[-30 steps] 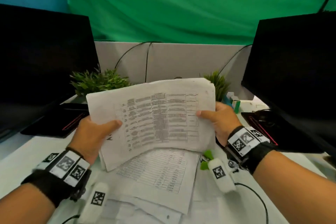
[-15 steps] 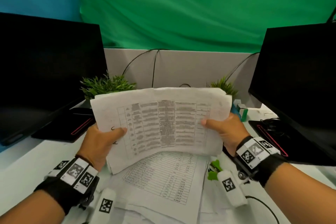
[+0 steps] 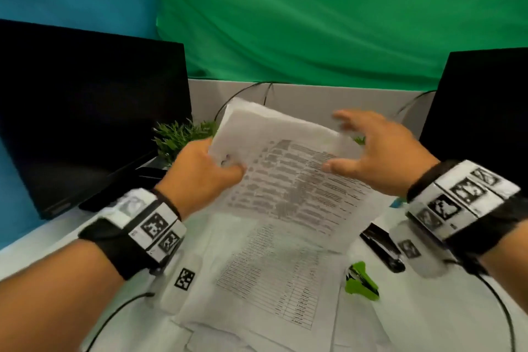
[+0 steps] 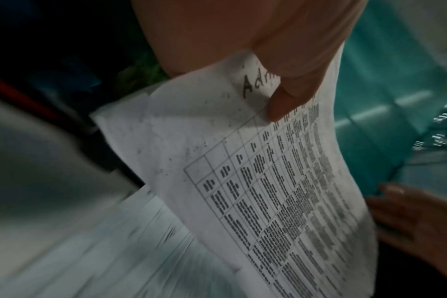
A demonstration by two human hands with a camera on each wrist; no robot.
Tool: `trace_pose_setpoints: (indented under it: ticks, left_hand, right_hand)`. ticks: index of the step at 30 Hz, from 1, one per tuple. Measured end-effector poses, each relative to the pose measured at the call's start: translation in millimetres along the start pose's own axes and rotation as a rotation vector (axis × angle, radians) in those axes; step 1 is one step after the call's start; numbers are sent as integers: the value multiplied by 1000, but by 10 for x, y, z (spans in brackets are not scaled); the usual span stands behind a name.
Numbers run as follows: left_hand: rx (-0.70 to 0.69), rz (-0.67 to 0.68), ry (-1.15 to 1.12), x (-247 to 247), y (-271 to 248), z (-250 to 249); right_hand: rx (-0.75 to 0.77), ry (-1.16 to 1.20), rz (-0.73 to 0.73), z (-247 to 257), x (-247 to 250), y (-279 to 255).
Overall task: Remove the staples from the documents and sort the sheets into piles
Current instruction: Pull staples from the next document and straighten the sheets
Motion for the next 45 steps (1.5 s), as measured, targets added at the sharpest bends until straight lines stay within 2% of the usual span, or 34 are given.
trace_pose_setpoints:
  ticks: [1, 2, 4, 6, 7, 8, 10, 11, 12, 14, 16, 17, 18, 19, 21, 22, 24, 26, 27, 33, 34, 36, 38, 40, 42, 45]
  left_hand:
    - [-77, 13, 44, 55, 19, -156]
    - [-144, -2, 91, 119, 39, -291]
    - [-216, -196, 153, 329, 119, -445]
    - [-127, -448, 127, 526, 213, -391]
    - [-44, -465, 19, 557, 261, -307]
    - [30, -368, -170, 511, 322, -232]
    - [145, -29, -545, 266, 342, -200]
    - [186, 107, -652, 142, 294, -245]
    - [216, 177, -706, 41, 256, -279]
    - [256, 205, -750, -101, 184, -308]
    - [306, 150, -692, -179, 147, -248]
    - [333, 109, -628, -192, 138, -185]
    - [360, 56, -552, -185, 126, -112]
    - [374, 7, -475, -162, 105, -66]
    - [359, -51, -370, -131, 99, -4]
    - [346, -61, -342, -121, 100, -13]
    - [324, -66, -315, -96, 84, -92]
    - [301, -47, -298, -106, 81, -171]
    - [282, -45, -279, -96, 78, -213]
    - [177, -59, -211, -53, 64, -311]
    - [160, -60, -189, -58, 52, -332]
    - [136, -70, -179, -47, 35, -341]
    - [128, -70, -180, -62, 26, -330]
    - [134, -71, -183, -83, 14, -312]
    - [141, -61, -193, -106, 1, -312]
    - [129, -57, -201, -100, -13, -345]
  right_hand:
    - [-9, 72, 71, 70, -23, 43]
    - [-8, 177, 82, 104, -21, 75]
    - [2, 343, -10, 153, 96, 103]
    - [-8, 582, -94, 142, 244, 90]
    - [-32, 742, -98, 135, 290, 67]
    - [-67, 917, -74, 113, 295, 48]
    - [-144, 1179, -19, 55, 215, 21]
    - [-178, 1246, -1, 15, 158, 11]
    - [-207, 1282, 6, -43, 98, 11]
    - [-259, 1332, 31, -170, 1, -1]
    - [-326, 1299, 115, -332, -70, -40]
    - [-379, 1208, 150, -452, -106, -54]
    - [-432, 1030, 173, -614, -145, -65]
    - [-466, 737, 195, -800, -172, -47]
    - [-484, -1, 257, -1186, -245, -23]
    - [-497, -255, 275, -1362, -324, -37]
    - [-568, -414, 365, -1596, -571, -176]
    - [-642, -417, 468, -1719, -807, -333]
    - [-658, -409, 470, -1761, -867, -358]
    - [-712, -253, 257, -1896, -732, -292]
    - [-745, -151, 199, -1947, -654, -284]
    - [-771, 260, 8, -2035, -518, -236]
    - [-701, 657, -230, -2067, -393, -221]
    - [-666, 766, -389, -2120, -367, -230]
    - [-713, 686, -381, -2173, -468, -305]
    - [-829, 453, -147, -2154, -703, -516]
Point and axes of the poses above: each hand's wrist, its own y-axis towards the middle knuckle, its own x-axis out of the back of the hand, z = x × y, the point moved 4 cm from there along y, towards the middle knuckle, and after that the axes turned 14 degrees about y, right-handed, at the moved point
